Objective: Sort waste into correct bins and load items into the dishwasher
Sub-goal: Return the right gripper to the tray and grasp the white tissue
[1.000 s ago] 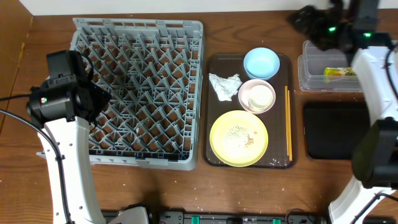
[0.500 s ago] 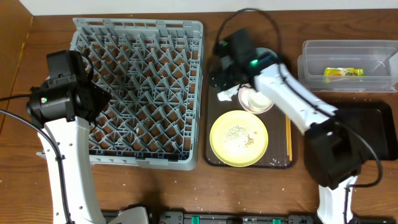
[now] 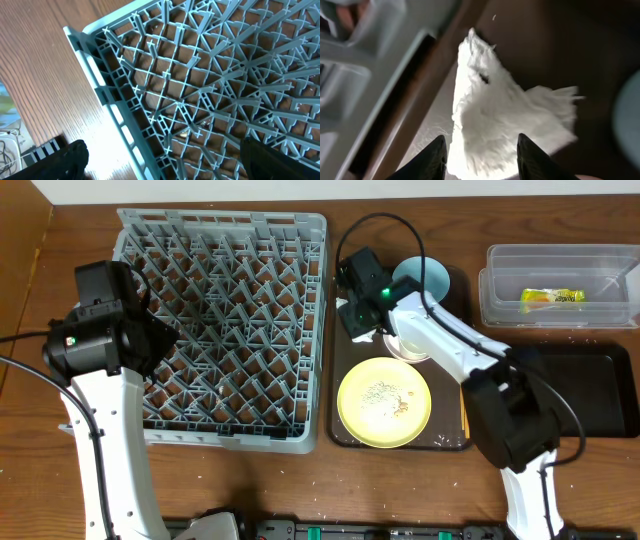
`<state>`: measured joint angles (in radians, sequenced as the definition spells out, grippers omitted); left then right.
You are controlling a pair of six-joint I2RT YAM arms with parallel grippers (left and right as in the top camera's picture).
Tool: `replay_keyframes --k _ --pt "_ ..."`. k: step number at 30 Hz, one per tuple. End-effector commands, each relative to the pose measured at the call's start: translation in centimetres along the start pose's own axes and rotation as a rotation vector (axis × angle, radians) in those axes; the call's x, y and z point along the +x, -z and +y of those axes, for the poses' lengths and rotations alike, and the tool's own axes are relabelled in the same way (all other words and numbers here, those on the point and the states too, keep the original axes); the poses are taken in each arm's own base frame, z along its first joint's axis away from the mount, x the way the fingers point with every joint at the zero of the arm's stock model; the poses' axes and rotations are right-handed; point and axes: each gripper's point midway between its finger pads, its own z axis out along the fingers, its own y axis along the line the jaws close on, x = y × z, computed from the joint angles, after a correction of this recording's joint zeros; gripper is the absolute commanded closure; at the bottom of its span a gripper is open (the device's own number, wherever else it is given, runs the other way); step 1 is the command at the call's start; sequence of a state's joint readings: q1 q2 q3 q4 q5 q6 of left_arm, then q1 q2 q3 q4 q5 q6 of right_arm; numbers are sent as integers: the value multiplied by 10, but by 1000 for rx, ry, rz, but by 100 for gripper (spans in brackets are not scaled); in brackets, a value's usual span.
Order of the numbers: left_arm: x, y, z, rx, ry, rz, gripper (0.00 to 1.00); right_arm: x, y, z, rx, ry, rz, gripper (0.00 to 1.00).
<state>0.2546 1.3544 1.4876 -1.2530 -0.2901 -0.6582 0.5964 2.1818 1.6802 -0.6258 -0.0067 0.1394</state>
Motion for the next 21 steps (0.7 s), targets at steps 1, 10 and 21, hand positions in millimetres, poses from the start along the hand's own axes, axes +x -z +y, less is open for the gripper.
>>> replay_keyframes --k 1,10,21 --pt "-4 4 1 6 23 -13 2 8 -14 12 -50 -44 33 59" --pt "-4 4 1 6 23 -13 2 28 -38 13 -34 -36 95 75" --pt "-4 4 1 5 23 -13 2 -29 29 3 -26 -163 -77 99"
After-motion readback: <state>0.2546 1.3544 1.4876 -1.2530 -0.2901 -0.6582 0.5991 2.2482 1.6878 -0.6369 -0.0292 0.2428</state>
